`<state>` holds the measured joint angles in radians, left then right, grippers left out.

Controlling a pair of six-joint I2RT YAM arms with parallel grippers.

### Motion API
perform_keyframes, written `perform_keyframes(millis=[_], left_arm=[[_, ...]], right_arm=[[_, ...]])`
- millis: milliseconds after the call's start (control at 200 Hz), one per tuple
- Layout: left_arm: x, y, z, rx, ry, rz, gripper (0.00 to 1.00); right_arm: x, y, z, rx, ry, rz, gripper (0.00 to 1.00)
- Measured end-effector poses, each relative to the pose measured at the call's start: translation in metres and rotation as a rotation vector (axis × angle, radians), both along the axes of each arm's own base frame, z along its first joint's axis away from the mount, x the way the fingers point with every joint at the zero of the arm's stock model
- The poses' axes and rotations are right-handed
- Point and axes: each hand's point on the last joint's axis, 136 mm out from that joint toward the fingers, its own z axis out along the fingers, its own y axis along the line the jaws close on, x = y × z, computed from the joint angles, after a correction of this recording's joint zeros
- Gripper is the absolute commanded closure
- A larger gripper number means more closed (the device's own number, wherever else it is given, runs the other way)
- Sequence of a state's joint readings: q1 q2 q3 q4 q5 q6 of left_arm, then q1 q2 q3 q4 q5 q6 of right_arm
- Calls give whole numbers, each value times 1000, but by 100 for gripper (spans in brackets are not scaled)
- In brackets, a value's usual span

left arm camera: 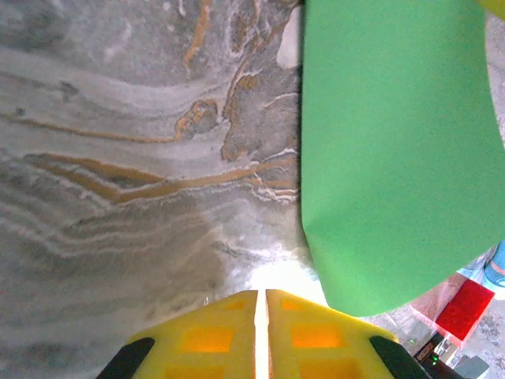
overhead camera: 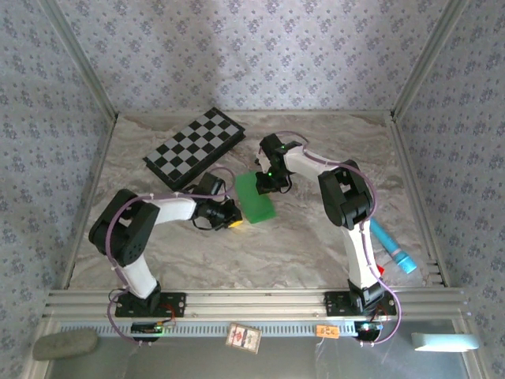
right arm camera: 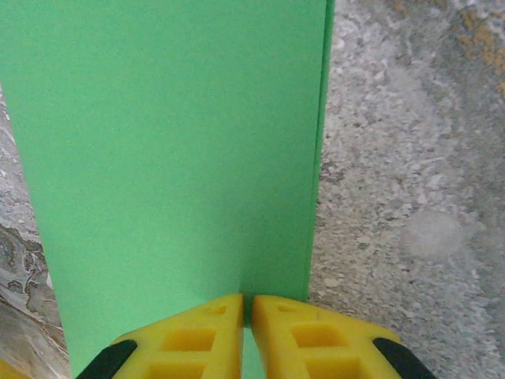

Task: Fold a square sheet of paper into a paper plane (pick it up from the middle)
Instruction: First fold the square sheet of paper in half at the center of the table.

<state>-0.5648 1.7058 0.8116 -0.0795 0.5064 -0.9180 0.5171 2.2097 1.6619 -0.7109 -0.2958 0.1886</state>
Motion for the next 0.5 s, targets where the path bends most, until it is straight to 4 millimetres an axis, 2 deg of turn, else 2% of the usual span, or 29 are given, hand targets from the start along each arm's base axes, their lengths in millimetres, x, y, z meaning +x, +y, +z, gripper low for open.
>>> perform_keyframes(millis=[140,240,305,390,500], left_arm=[[17,-5,24,26,-96,32,91],[30,-23,45,11,-173,30,91],[37,-36,51,-10,-195,22,91],[45,-47,44,-18,-195,20,91],[47,-48,19,17,-150,20,92]], right_arm=[[0,0,0,1,3,-6,82],[0,0,0,2,7,-15,82],[0,0,0,4,11,-24,82],[0,0,0,6,16,-34,83],[0,0,0,10,23,-47,83]])
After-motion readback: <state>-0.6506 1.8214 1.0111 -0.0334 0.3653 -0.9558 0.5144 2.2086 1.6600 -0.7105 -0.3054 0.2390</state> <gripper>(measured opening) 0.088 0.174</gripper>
